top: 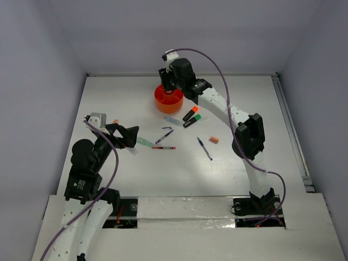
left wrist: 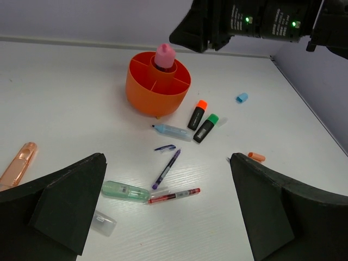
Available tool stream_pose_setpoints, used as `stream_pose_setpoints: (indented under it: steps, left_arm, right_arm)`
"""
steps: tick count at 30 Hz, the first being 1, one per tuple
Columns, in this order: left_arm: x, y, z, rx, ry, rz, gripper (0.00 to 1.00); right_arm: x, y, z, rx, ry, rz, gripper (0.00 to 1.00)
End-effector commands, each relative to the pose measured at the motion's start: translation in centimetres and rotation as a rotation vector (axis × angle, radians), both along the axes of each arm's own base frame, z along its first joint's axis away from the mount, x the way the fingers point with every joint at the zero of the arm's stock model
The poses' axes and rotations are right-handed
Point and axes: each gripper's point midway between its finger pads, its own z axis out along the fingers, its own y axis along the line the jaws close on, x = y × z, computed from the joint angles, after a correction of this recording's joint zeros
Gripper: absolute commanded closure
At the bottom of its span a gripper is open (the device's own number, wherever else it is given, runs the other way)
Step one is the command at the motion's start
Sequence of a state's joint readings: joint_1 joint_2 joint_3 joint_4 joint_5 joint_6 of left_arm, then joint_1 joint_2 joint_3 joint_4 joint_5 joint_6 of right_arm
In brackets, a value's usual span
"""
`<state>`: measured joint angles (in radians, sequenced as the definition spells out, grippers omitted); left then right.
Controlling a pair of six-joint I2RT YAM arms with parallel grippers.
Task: Sort the stationery into containers
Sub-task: Place the stationery in the storage box, then pick up the pen from the center of the board.
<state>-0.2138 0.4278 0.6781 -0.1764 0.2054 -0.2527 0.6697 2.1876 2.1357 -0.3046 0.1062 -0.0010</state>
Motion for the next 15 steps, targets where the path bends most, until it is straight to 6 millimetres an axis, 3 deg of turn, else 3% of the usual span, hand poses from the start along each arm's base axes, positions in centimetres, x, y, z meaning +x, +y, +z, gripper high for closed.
stream_pose_setpoints:
  steps: [1, 3, 4, 8, 9, 10, 12, 13, 15]
  left_arm:
    - [0.3, 0.4, 0.8, -0.015, -0.033, 0.027, 0.01]
    - [0.4, 0.6, 0.8, -0.015, -0.03, 0.041, 0.01]
    - [0.5, 1.0, 0.7, -0.015, -0.025, 0.062, 0.01]
    - [0.5, 3.4, 1.0, -0.031, -0.017, 0.201, 0.01]
    - [0.5, 3.7, 1.1, -0.038, -0.016, 0.22, 0.01]
    - [0.5, 4.8, 1.2, -0.044, -0.017, 0.281, 0.01]
    - [0.4, 5.4, 1.3, -0.063, -0.015, 0.319, 0.01]
    - [0.3, 5.9, 1.3, -0.065, -0.016, 0.349, 0.01]
    - [0.3, 6.4, 1.1, -0.068, -0.01, 0.376, 0.01]
  right_arm:
    - [-5.9, 3.8, 2.6, 0.059, 0.0, 0.272, 0.63]
    - [-8.2, 5.3, 1.1, 0.043, 0.03, 0.351, 0.75]
    - [-10.2, 6.7, -0.6, 0.008, 0.052, 0.4, 0.83]
    - [-13.9, 8.7, -5.0, -0.099, 0.098, 0.471, 0.82]
    - [-14.1, 8.7, -5.8, -0.103, 0.115, 0.475, 0.79]
    - [-15.2, 9.3, -6.5, -0.095, 0.139, 0.506, 0.69]
    - [-16.4, 9.6, -9.0, -0.115, 0.189, 0.538, 0.57]
    - [-16.6, 9.7, -9.9, -0.122, 0.204, 0.55, 0.44]
    - [-18.0, 10.3, -11.1, -0.147, 0.229, 0.593, 0.34]
